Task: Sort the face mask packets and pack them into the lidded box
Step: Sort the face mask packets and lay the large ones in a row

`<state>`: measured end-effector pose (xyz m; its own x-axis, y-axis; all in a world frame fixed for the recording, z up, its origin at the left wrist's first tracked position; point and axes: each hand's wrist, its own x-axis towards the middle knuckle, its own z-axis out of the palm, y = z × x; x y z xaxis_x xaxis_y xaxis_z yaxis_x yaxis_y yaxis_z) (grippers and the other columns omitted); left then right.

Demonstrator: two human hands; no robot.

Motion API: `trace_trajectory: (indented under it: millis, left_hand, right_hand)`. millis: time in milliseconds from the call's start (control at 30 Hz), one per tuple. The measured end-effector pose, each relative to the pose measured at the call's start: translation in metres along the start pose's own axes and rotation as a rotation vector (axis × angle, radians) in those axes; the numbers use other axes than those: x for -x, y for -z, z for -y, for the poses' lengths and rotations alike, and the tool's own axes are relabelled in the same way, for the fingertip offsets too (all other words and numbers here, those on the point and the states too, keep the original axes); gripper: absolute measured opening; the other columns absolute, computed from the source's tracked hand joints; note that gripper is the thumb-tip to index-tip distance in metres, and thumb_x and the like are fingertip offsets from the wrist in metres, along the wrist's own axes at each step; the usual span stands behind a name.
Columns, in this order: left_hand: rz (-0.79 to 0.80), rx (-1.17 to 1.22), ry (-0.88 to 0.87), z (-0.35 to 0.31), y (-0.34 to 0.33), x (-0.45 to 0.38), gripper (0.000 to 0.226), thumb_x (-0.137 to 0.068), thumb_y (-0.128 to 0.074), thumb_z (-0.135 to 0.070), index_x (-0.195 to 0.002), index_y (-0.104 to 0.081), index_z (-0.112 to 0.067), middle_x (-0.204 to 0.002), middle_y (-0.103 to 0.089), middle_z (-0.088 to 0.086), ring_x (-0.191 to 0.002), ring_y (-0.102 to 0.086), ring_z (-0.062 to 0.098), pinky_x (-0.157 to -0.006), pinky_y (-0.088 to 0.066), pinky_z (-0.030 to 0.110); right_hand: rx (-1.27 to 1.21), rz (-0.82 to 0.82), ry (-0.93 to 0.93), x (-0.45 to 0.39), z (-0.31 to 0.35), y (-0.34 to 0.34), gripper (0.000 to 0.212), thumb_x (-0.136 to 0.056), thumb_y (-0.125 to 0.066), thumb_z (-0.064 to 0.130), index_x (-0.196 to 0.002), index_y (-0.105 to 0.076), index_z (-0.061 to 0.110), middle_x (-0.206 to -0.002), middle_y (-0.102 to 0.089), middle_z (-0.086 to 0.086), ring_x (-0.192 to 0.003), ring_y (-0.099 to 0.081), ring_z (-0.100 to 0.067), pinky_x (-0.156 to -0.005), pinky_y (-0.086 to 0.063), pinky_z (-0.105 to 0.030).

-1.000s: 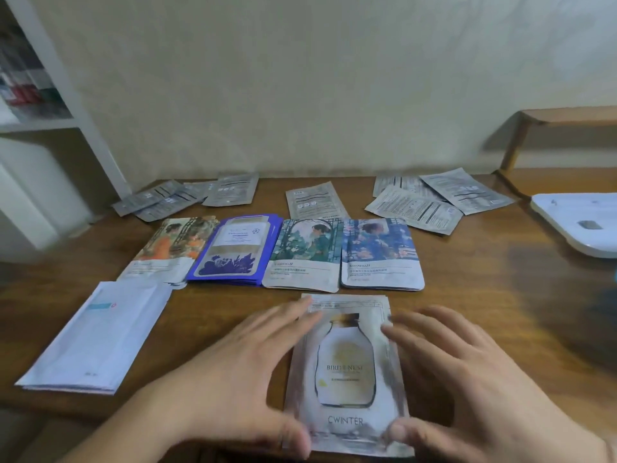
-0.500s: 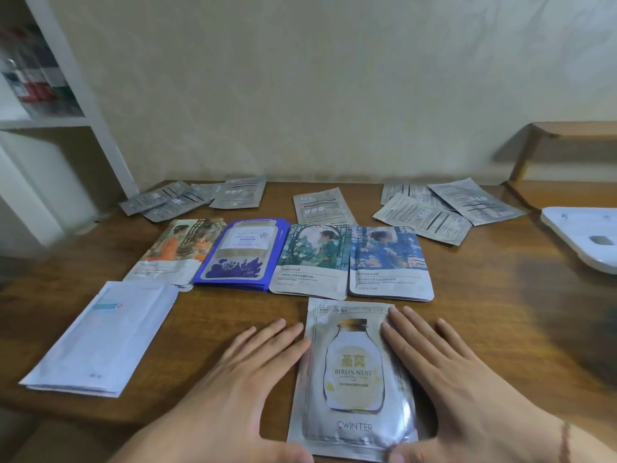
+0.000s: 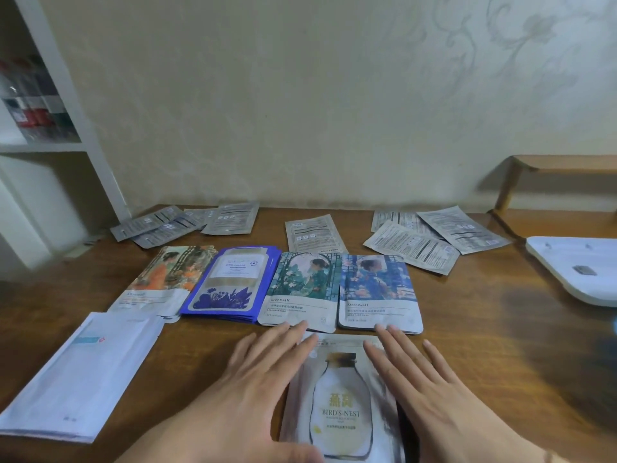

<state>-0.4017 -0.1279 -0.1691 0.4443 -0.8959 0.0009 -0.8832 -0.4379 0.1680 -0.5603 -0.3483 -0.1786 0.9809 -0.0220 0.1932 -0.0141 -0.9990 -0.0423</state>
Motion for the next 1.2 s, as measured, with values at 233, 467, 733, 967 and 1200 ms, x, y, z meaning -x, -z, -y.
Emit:
trace_trajectory:
  millis: [233, 467, 733, 967, 1200]
  left_hand:
    - [0.266, 0.026, -0.022, 0.007, 0.008, -0.027, 0.099, -0.084, -0.061, -0.055, -0.145, 0.017, -0.053, -0.137, 0.036, -0.046, -0.135, 0.031, -0.011, -0.109, 0.002, 0.030]
    - [-0.137, 0.355, 0.101, 0.024, 0.077, -0.074, 0.090, -0.068, -0.032, -0.093, -0.148, -0.012, -0.056, -0.152, -0.005, -0.040, -0.140, -0.006, -0.015, -0.119, -0.013, 0.028]
    - [0.000, 0.179, 0.332, 0.106, 0.078, -0.216, 0.068, -0.084, -0.063, -0.061, -0.141, -0.048, -0.028, -0.146, -0.046, 0.001, -0.133, -0.041, 0.020, -0.107, -0.038, 0.038]
    - [0.068, 0.194, 0.407, 0.144, 0.060, -0.247, 0.064, -0.076, -0.062, -0.071, -0.132, -0.057, -0.039, -0.146, -0.047, 0.000, -0.137, -0.028, 0.030, -0.111, -0.029, 0.044]
    - [0.006, 0.307, 0.492, 0.157, 0.056, -0.251, 0.071, -0.063, -0.075, -0.068, -0.128, -0.058, -0.044, -0.146, -0.047, -0.001, -0.135, -0.034, 0.027, -0.108, -0.032, 0.042]
  right_hand:
    - [0.132, 0.198, 0.041, -0.009, -0.017, -0.025, 0.064, -0.098, -0.018, 0.058, -0.141, -0.046, 0.020, -0.142, -0.052, -0.006, -0.139, -0.022, -0.023, -0.108, -0.012, -0.040]
    - [-0.627, 0.055, -0.129, -0.097, -0.013, 0.074, 0.078, -0.072, -0.051, 0.076, -0.141, -0.027, 0.051, -0.138, -0.030, 0.044, -0.130, -0.025, 0.020, -0.106, -0.026, -0.007]
    - [-0.940, 0.066, -0.612, -0.289, -0.088, 0.040, 0.032, -0.081, -0.078, 0.025, -0.092, -0.067, -0.004, -0.075, -0.067, -0.012, -0.062, -0.067, -0.020, -0.070, -0.062, -0.038]
    - [-1.014, 0.306, -0.791, -0.334, -0.103, 0.008, 0.032, -0.086, -0.072, 0.013, -0.101, -0.058, -0.012, -0.079, -0.066, -0.019, -0.053, -0.066, -0.022, -0.044, -0.056, -0.028]
    - [-0.747, 0.126, -0.801, -0.345, -0.124, 0.004, 0.021, -0.081, -0.076, 0.016, -0.079, -0.061, 0.001, -0.070, -0.065, -0.011, -0.051, -0.058, -0.019, -0.042, -0.049, -0.023]
